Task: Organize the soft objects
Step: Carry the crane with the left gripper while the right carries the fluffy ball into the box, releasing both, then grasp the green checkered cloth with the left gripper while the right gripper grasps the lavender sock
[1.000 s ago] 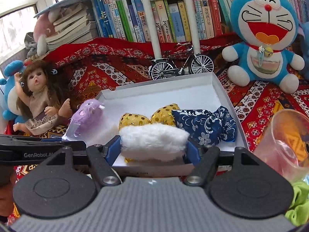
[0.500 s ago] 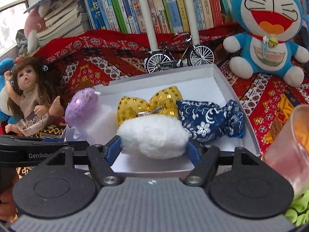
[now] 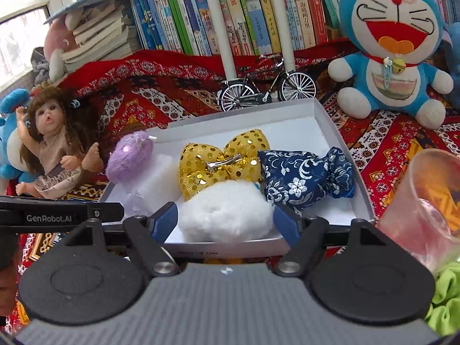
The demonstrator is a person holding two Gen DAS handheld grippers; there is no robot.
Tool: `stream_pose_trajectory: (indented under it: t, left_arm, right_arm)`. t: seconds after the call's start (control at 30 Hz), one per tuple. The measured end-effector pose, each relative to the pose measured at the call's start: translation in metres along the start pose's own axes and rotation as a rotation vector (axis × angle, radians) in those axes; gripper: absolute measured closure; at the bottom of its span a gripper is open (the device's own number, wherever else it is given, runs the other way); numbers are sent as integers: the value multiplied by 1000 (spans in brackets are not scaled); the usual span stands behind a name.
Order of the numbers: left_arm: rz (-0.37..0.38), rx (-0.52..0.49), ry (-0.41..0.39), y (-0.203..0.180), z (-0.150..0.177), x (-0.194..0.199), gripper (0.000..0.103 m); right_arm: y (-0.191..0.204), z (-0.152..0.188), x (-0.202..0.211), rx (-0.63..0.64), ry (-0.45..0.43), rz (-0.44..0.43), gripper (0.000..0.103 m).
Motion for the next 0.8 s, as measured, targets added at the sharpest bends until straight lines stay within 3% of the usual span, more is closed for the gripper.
stream_pose_trajectory:
  t: [0.5, 0.63, 0.8]
  left_arm:
    - [183, -117, 43, -33, 17, 42, 42]
    - [183, -160, 73, -42, 24, 39, 41]
    - [186, -144, 124, -44, 27, 27, 42]
  right_arm:
    - [3, 14, 47, 74, 64, -64, 21]
    - [4, 28, 50, 142, 83, -53, 21]
    - [2, 41, 46, 165, 98, -56, 21]
Point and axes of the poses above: each gripper's, at about its wrist camera, not at the fingertips, and x roughly against the way its jaws point, y to its left, z to its underside, the point moved 2 cm from there along -x, roughly the way its jaws point, and after that the axes turned 5 degrees about -y, right-handed, at the moved point
